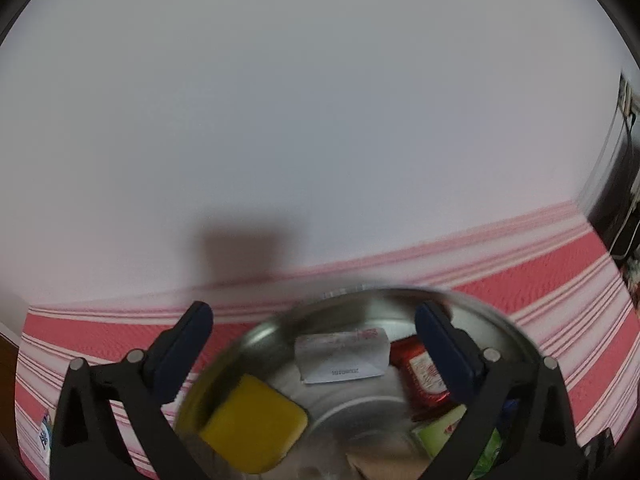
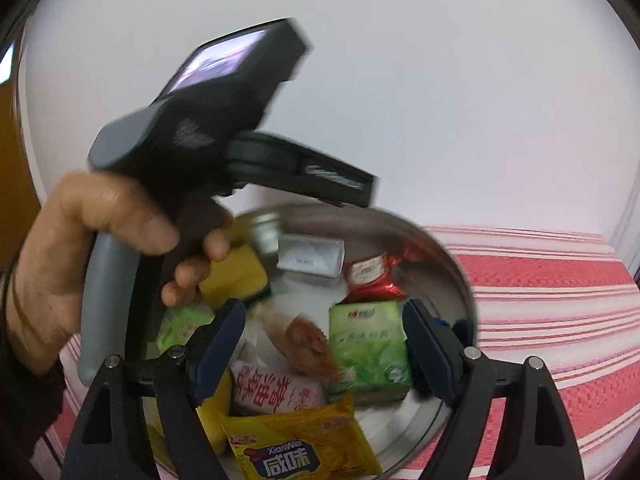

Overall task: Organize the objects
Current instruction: 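Carry soap bar and brown packet over the tin and release both, then move both open grippers back toward the tissue packs on the bed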

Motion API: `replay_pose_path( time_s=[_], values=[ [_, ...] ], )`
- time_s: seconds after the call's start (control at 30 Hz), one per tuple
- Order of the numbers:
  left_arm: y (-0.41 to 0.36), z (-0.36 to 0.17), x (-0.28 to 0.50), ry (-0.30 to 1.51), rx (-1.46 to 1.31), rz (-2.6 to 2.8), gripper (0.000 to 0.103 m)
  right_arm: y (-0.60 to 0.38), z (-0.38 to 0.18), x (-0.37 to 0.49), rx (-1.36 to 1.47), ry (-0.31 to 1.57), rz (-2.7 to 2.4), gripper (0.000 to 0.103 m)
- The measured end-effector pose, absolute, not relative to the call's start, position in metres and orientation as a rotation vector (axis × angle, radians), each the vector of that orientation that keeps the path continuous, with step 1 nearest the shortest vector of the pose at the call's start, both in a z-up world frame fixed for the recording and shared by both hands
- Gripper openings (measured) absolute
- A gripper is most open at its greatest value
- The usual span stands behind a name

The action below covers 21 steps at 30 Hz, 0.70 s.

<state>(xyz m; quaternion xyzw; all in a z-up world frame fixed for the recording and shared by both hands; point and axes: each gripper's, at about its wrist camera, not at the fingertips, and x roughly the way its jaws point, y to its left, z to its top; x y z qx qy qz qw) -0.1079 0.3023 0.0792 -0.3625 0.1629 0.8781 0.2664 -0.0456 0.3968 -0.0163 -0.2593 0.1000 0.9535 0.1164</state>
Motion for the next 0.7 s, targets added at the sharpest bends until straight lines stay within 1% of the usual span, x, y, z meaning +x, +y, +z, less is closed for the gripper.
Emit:
replay_pose_path(
  time_s=[0.1, 0.23, 0.33, 0.47, 0.6, 0.67, 0.7],
  values=[
    [0.287, 0.097, -0.099, 0.383, -0.92, 2.415, 0.102, 0.406, -0.009, -0.035, -0.651, 0.34, 2.763, 0.083],
    [0.269, 0.117, -0.079, 0.397, -0.754, 2.508, 0.102, 0.413, -0.002, -0.016, -0.497, 0.444, 2.741, 0.083],
    [0.25, 0.124, -0.061, 0.368, -0.69, 2.538, 0.102, 0.419, 0.001, -0.013, -0.41, 0.464, 2.711, 0.083],
    [0.233, 0.126, -0.047, 0.333, -0.656, 2.577, 0.102, 0.423, 0.004, -0.003, -0.291, 0.421, 2.676, 0.083],
    [0.188, 0.125, -0.031, 0.315, -0.598, 2.644, 0.102, 0.409, 0.009, 0.014, -0.108, 0.315, 2.616, 0.084],
    [0.165, 0.121, -0.026, 0.295, -0.588, 2.675, 0.102, 0.396, 0.019, 0.032, -0.053, 0.277, 2.583, 0.089],
    [0.15, 0.118, -0.025, 0.275, -0.586, 2.694, 0.102, 0.391, 0.017, 0.033, -0.035, 0.266, 2.57, 0.089]
  ],
)
